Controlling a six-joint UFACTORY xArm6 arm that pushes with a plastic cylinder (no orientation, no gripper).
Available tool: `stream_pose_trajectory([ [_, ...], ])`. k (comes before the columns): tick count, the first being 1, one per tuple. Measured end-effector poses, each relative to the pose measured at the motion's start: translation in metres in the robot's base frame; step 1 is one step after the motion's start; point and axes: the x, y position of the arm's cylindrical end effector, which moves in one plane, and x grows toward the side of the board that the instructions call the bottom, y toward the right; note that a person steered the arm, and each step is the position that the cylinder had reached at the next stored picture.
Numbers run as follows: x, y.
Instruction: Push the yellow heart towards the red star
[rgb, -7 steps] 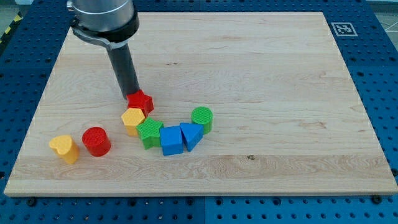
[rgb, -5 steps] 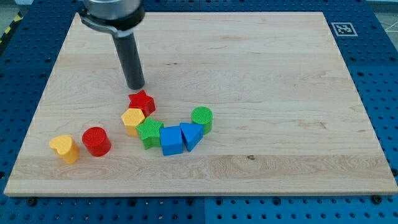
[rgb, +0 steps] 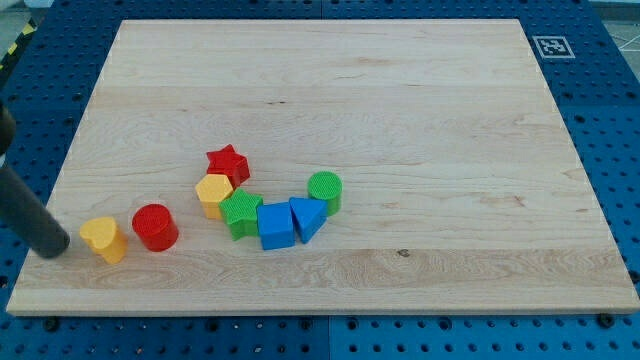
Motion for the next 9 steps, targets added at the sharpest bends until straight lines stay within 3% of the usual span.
stream_pose_trajectory([
  [1,0.021,0.026],
  [3,0.019,0.073],
  [5,-0.002,0.07],
  [9,0.006,0.014],
])
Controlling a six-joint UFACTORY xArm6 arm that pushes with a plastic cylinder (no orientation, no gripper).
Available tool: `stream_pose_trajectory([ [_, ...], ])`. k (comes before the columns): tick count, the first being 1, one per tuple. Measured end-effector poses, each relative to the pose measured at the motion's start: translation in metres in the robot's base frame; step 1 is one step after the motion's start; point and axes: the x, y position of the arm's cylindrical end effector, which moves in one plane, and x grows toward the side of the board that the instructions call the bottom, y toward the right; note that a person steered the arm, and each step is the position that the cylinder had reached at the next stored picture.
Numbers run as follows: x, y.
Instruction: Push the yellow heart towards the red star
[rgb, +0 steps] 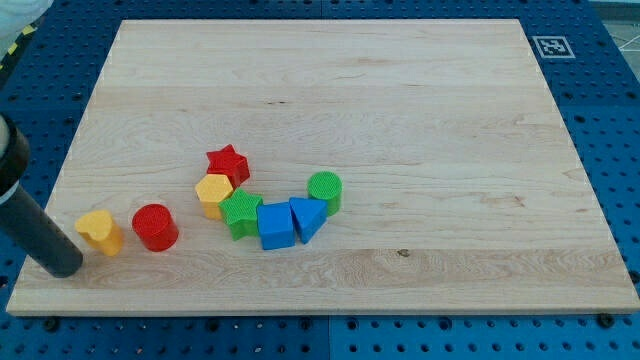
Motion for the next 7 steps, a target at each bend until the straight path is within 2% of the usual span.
stream_pose_trajectory([
  [2,-0.014,0.018],
  [4,-0.051,0.029],
  [7,-0.105,0.076],
])
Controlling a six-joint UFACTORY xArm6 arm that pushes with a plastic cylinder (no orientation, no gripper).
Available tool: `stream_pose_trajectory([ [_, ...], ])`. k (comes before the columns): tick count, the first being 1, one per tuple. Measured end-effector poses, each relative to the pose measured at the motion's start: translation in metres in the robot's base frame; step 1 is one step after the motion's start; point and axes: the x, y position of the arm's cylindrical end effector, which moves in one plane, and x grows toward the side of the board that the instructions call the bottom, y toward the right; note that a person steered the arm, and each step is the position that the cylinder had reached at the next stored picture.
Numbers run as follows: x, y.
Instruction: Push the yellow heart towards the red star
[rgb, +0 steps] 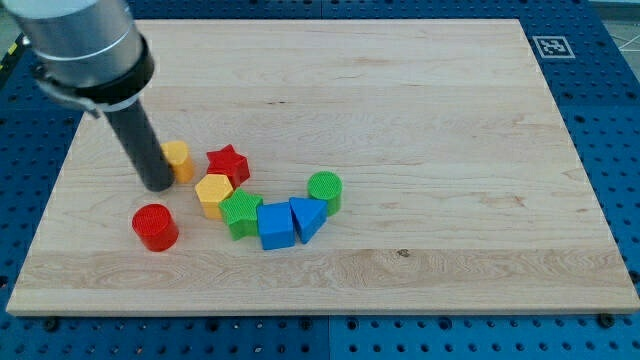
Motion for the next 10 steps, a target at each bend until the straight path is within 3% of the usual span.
stream_pose_trajectory([
  [6,-0.14,0.03],
  [10,-0.106,0.071],
])
